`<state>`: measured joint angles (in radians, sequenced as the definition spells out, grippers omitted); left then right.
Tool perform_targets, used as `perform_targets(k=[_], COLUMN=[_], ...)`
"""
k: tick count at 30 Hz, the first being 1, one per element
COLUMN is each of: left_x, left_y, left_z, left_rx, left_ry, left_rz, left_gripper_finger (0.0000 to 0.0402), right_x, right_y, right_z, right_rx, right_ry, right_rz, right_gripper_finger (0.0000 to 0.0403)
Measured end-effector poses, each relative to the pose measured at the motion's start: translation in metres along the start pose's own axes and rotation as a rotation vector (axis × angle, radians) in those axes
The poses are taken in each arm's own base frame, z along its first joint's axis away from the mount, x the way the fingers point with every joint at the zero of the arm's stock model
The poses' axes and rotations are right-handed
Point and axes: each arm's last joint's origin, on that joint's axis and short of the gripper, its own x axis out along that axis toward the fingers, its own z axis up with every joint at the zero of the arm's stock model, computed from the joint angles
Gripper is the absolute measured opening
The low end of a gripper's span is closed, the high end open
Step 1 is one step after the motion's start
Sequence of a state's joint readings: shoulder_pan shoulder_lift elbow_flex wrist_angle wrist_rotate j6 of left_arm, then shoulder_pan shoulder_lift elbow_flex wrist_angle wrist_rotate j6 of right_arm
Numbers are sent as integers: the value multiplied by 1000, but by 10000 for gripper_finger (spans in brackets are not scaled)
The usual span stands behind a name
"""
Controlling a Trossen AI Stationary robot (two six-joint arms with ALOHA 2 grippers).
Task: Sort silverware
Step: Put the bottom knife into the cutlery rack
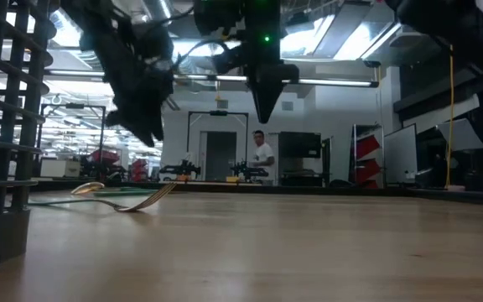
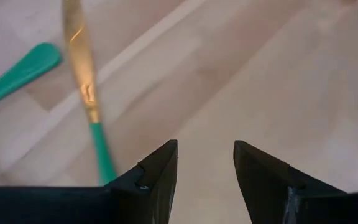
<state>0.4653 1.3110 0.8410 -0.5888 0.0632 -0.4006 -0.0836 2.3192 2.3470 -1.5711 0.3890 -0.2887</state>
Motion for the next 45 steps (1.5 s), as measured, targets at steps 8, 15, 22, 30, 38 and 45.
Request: perform_targets(k=[8,15,22,30,38,45], left_x=[28,42,48,70,85,86], left_y=[25,32,36,41,44,44], left_z=[6,7,9,4,5,5], left_rx=[-6,39,71,69,75,74], left_ry=[95,128,130,205,201,204], left_rz=[75,138,223,267,307,303], left_gripper_finger=[150,150,150,150,126,59], right_x=[15,40,84,124,146,149], right_y=[-31,-55,-51,-28,-15,-13], right_z=[-11,-15,-15,-14,-17,-17], right_rx=[87,179,204,200,202,204], right_ry=[-17,-113,-108,-118,-135,-156], right_rz=[145,324,442,549,592,611], right_gripper_finger=[40,40,40,40,40,40])
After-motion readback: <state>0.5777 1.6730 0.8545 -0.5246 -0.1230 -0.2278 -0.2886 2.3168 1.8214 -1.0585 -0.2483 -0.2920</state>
